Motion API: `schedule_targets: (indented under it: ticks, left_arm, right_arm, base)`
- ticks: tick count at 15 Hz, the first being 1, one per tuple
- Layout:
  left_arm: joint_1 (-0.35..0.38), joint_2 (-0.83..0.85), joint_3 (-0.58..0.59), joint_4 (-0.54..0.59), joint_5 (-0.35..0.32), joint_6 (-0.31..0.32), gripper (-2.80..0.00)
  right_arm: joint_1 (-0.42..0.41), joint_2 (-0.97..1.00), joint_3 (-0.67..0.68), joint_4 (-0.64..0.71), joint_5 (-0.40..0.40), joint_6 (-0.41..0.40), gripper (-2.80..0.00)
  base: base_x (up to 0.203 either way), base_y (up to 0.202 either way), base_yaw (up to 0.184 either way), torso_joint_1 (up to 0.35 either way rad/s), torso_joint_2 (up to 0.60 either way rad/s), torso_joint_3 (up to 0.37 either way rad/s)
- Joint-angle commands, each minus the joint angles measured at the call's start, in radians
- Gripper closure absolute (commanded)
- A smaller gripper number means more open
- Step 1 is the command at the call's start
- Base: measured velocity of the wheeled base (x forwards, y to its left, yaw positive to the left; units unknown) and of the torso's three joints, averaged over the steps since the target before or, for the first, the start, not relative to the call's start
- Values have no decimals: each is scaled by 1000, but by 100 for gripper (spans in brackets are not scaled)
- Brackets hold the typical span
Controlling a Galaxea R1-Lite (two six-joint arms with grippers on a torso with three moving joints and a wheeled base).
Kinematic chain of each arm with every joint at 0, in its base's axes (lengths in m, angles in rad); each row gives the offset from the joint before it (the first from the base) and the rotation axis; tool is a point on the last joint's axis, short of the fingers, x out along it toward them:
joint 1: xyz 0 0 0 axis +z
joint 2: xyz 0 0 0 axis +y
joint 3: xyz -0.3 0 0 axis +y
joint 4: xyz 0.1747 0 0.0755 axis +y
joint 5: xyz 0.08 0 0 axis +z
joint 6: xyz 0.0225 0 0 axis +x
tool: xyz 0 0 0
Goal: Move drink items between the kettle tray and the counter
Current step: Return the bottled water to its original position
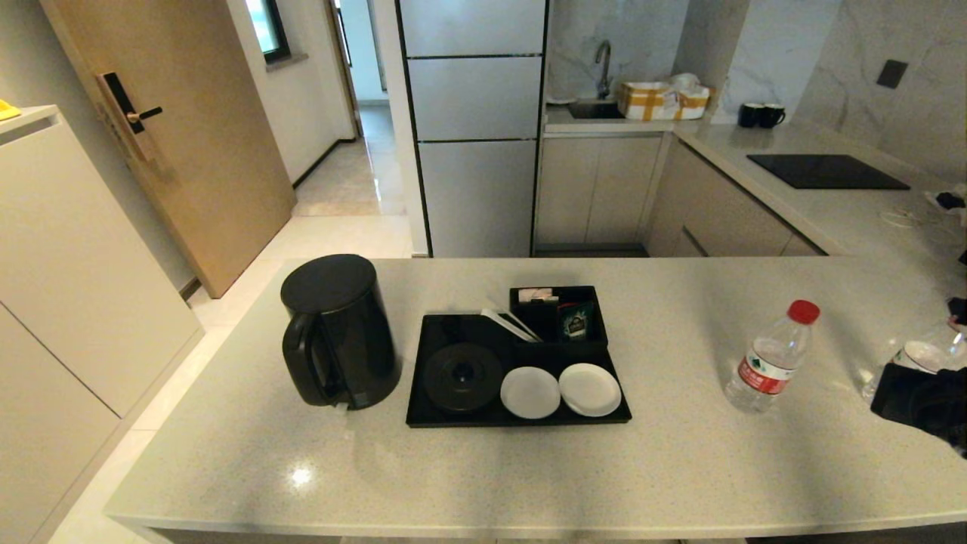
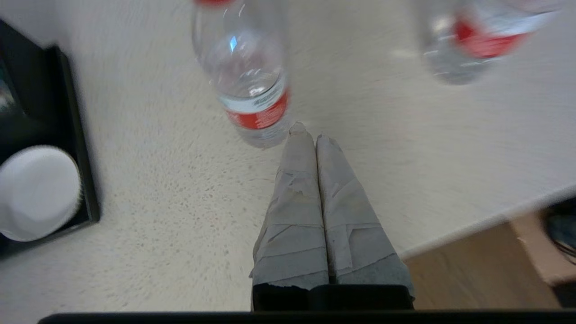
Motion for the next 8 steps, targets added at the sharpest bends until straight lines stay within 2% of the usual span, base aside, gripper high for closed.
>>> schedule_targets:
  ticks: [1, 5, 6, 8]
  left_arm:
    - [0, 0, 0, 0, 0, -1, -280]
    - [0, 0, 0, 0, 0, -1, -280]
    - [0, 0, 0, 0, 0, -1, -280]
    - [0, 0, 0, 0, 0, -1, -280]
  right_arm:
    - [-16, 201, 68, -234, 38, -13, 0]
    - [-80, 468, 191, -709, 183, -121, 0]
    - [-92, 537, 213, -782, 204, -155, 0]
    - [-107, 584, 248, -846, 247, -202, 0]
  base:
    - [0, 0, 0, 0, 0, 0]
    - [0, 0, 0, 0, 0, 0]
    - [0, 0, 0, 0, 0, 0]
    - [0, 0, 0, 0, 0, 0]
